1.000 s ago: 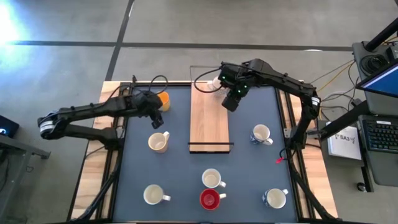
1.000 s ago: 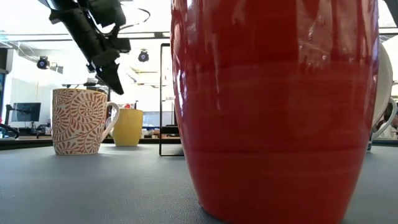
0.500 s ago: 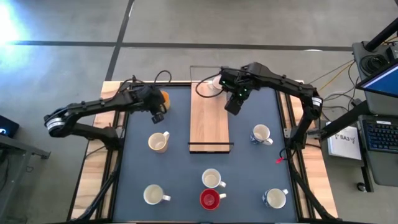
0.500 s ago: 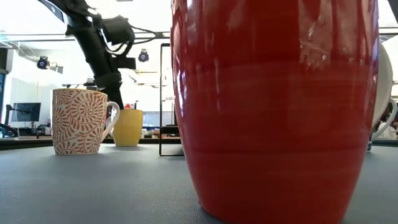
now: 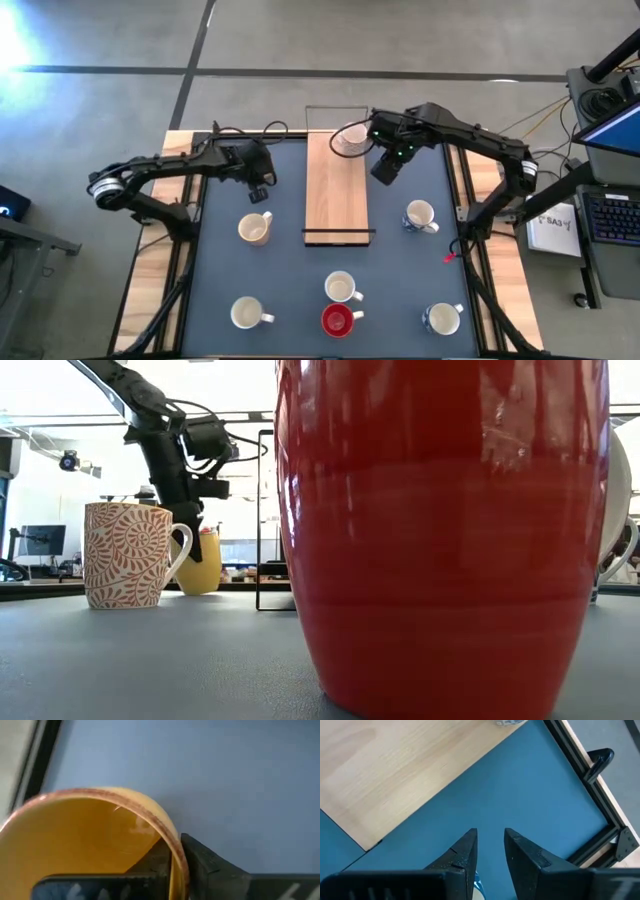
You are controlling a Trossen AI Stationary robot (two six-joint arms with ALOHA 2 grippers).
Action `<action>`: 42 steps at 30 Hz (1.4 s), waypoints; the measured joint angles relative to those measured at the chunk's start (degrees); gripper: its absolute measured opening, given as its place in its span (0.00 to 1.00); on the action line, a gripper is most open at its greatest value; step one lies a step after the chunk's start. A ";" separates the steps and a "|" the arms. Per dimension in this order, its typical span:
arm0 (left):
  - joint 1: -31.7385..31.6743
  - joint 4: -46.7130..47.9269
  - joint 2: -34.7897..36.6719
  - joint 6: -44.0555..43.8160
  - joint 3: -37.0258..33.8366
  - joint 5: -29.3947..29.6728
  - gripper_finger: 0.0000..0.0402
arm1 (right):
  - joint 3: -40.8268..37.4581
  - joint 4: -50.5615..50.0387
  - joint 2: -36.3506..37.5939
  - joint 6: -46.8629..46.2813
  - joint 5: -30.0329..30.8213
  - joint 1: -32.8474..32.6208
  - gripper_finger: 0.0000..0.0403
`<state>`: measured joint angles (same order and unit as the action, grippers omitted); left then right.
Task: Place coffee mugs
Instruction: Put the yellow mug on the shelf
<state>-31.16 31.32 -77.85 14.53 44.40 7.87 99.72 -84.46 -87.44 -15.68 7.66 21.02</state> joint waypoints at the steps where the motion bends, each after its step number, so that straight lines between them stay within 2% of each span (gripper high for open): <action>1: 0.00 0.05 0.15 0.11 -0.06 -0.56 0.02 | -0.12 0.14 0.44 -0.24 0.01 0.00 0.22; 5: 0.02 -0.23 1.65 1.33 -0.03 -3.99 0.02 | -0.31 1.18 1.66 -0.88 0.00 0.00 0.21; 9: 0.06 1.25 2.96 5.30 3.21 -9.27 0.01 | -0.31 1.19 2.16 -0.85 0.00 0.00 0.20; 14: 0.09 4.64 1.87 8.00 10.96 -9.87 0.01 | -0.31 1.12 2.18 -0.16 0.00 0.00 0.19; 23: 2.06 7.88 -6.33 6.12 23.28 -10.19 0.01 | -1.15 1.83 5.20 2.57 0.28 -0.05 0.21; 32: 2.51 8.35 -14.54 5.95 31.86 -9.94 0.01 | -14.34 16.51 16.44 0.70 1.46 -0.15 0.18; 42: 3.27 17.62 -25.54 5.23 44.29 -9.82 0.02 | -28.65 26.52 24.15 -0.97 1.41 -0.15 0.20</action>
<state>-27.89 48.94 -103.40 19.76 88.69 -1.94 71.07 -57.94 -63.29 -16.65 9.07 20.86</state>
